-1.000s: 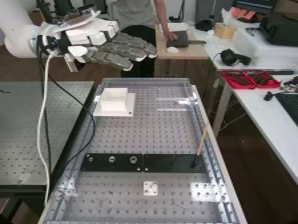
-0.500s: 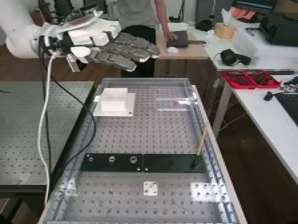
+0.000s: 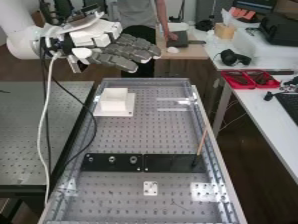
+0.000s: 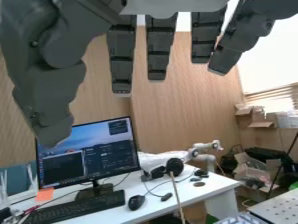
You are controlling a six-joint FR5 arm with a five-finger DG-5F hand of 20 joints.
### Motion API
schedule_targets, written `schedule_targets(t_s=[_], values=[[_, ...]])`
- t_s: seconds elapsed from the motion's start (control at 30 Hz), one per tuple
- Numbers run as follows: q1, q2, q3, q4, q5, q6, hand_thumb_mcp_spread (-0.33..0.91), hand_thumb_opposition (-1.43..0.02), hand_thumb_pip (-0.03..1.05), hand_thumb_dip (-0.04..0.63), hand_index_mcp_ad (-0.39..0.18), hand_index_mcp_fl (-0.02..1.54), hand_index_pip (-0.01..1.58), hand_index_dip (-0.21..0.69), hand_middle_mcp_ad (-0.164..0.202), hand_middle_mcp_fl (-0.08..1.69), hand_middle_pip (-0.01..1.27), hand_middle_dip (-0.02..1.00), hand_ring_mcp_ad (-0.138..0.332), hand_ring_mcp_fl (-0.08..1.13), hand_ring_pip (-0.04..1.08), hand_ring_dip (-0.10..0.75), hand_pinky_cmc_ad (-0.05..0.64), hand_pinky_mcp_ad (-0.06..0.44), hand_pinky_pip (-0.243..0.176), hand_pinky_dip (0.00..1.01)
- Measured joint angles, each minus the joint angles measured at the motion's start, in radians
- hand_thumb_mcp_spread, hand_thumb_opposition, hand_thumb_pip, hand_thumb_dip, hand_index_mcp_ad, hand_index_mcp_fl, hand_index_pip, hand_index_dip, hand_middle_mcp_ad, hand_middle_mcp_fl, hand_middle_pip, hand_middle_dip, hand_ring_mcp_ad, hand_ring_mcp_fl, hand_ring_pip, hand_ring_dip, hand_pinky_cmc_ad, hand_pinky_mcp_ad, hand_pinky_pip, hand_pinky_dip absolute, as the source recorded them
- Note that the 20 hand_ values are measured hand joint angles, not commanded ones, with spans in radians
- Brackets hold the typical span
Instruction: Grab the pcb board and place it in the clear container
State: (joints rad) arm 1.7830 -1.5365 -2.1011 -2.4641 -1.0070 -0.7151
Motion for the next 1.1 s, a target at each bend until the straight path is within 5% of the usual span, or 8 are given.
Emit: schedule_targets(t_s=[1.1], values=[[0.006, 0.005, 0.004, -0.010, -0.001, 0.001, 0.33, -0.72, 0.48, 0.176, -0.148, 0.44, 0.09, 0.250, 0.028, 0.20, 0.13, 0.15, 0.215, 0.02, 0.10, 0.051, 0.367, 0.171, -0.075, 0.36]])
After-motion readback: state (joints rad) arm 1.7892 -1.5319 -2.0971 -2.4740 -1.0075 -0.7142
